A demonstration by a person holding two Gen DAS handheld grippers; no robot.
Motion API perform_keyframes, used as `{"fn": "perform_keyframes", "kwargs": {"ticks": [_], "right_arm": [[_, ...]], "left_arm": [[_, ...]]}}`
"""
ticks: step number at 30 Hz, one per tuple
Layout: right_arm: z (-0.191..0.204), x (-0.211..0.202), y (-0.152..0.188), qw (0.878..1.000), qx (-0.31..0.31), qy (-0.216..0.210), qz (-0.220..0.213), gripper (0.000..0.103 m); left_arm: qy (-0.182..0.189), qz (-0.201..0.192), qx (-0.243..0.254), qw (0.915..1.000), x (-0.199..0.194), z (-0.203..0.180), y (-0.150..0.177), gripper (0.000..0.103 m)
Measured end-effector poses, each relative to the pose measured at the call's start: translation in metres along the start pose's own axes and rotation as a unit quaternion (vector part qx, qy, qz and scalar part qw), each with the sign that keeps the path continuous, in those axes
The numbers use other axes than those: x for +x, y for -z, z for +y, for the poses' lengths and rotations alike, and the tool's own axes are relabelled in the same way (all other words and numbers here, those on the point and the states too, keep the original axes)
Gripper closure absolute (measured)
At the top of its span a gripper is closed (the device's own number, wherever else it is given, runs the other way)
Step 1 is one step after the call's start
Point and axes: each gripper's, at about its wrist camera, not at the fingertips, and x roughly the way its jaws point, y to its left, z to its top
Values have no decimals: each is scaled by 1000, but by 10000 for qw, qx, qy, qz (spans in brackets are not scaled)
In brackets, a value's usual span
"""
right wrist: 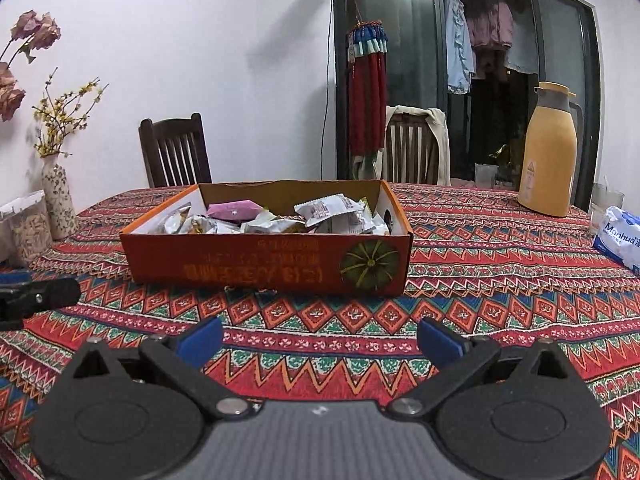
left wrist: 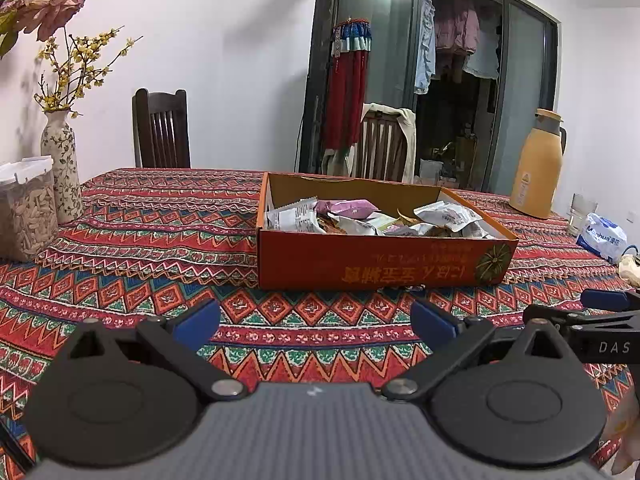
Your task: Organize snacks
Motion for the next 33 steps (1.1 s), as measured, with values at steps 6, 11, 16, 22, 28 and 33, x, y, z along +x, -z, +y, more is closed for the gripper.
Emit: {"fn": "perform_keyframes", "kwargs": {"ticks": [6, 11, 16, 22, 28, 33], "right_arm": [[-1, -1, 0, 10000, 8, 7, 1, 0], [-1, -2, 1, 10000, 9, 13, 8, 0], [-1, -2, 2, 10000, 4, 18, 16, 0], [-1, -1, 2, 10000, 8, 30, 34, 0], [-2, -1, 1, 10000, 11, 53, 33, 0], [-2, 0, 1, 10000, 18, 69, 42, 0]], "left_arm": [[-1, -19, -2, 10000, -3, 1, 1, 0], [6, -17, 5, 10000, -3, 0, 2, 0], [5, -14, 5, 10000, -3, 0, 2, 0], [8, -13, 2, 10000, -3, 0, 2, 0], [15, -14, -2, 10000, -3, -1, 3, 0], [25, -3, -13, 10000, -2, -1, 3, 0]]}}
